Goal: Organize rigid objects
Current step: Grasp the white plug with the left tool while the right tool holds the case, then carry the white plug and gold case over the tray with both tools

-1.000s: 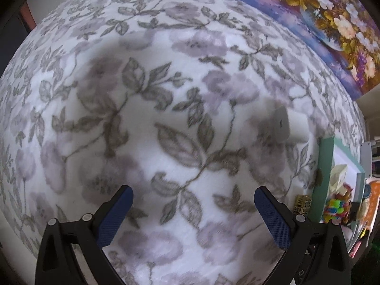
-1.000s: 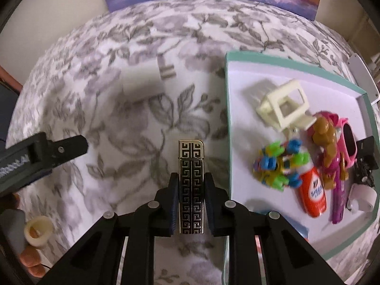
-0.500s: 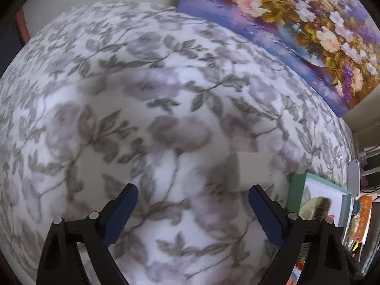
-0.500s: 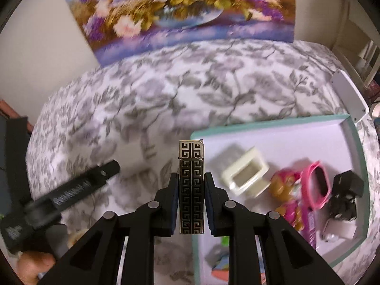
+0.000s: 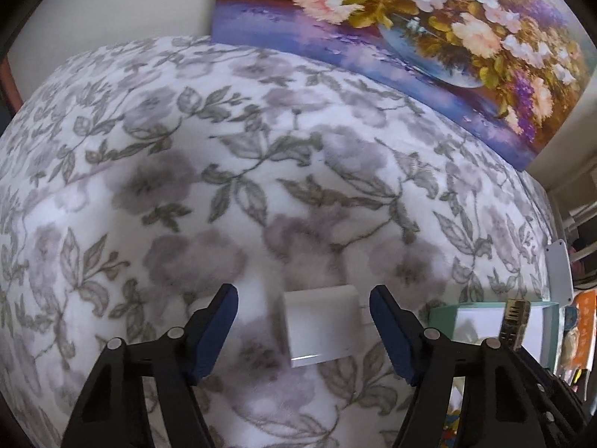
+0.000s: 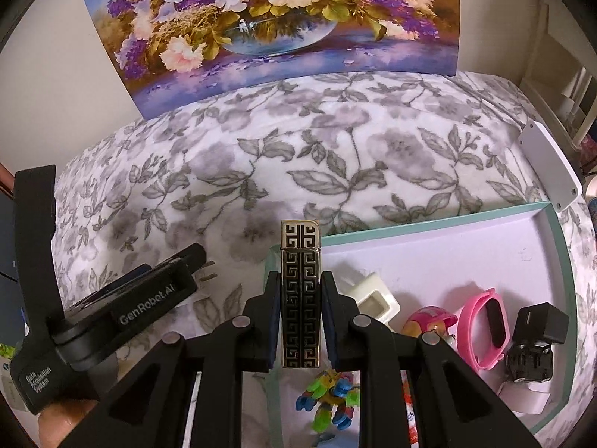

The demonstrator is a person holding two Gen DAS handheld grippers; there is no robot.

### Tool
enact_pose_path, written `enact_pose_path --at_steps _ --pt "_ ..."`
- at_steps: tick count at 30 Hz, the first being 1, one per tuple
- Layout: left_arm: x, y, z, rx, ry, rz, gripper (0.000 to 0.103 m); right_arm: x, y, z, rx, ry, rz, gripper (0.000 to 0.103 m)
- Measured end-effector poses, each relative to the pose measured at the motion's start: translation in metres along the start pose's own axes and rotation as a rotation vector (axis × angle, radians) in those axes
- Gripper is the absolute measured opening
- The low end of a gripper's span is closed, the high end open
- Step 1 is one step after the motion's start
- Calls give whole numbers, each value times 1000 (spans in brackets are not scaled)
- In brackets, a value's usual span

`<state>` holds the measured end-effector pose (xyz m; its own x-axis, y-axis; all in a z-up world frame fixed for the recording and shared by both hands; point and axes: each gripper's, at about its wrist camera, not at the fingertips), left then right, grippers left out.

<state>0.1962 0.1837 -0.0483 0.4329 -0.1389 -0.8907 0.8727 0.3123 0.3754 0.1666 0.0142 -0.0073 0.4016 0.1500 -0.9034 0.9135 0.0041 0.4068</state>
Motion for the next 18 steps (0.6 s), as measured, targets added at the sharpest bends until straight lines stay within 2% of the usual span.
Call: enact_pose_path --at_steps 4,5,6,7,14,18 --pt "5 -3 5 24 29 -11 73 2 -1 2 7 1 -7 21" --pt "6 -4 4 25 28 -14 68 2 -1 3 9 0 -7 21" --pt "5 -5 4 22 16 -10 55 2 -1 4 11 -2 -8 21" --pt "3 -6 3 18 7 -8 52 1 -1 5 14 -3 -8 21" --pt "-8 -10 2 6 -26 -21 51 -9 1 22 56 -22 -8 21" --pt "-28 -14 18 30 -62 -3 51 -19 2 42 90 -60 -1 21"
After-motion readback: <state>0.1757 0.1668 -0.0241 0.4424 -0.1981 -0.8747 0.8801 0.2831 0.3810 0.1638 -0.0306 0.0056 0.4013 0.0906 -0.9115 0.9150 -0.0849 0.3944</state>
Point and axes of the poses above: each gripper's, at about its wrist camera, not at the fingertips, and x roughly the way its jaws point, z to its right, y to its top, and after that the axes turned 2 degrees about -y, right-handed
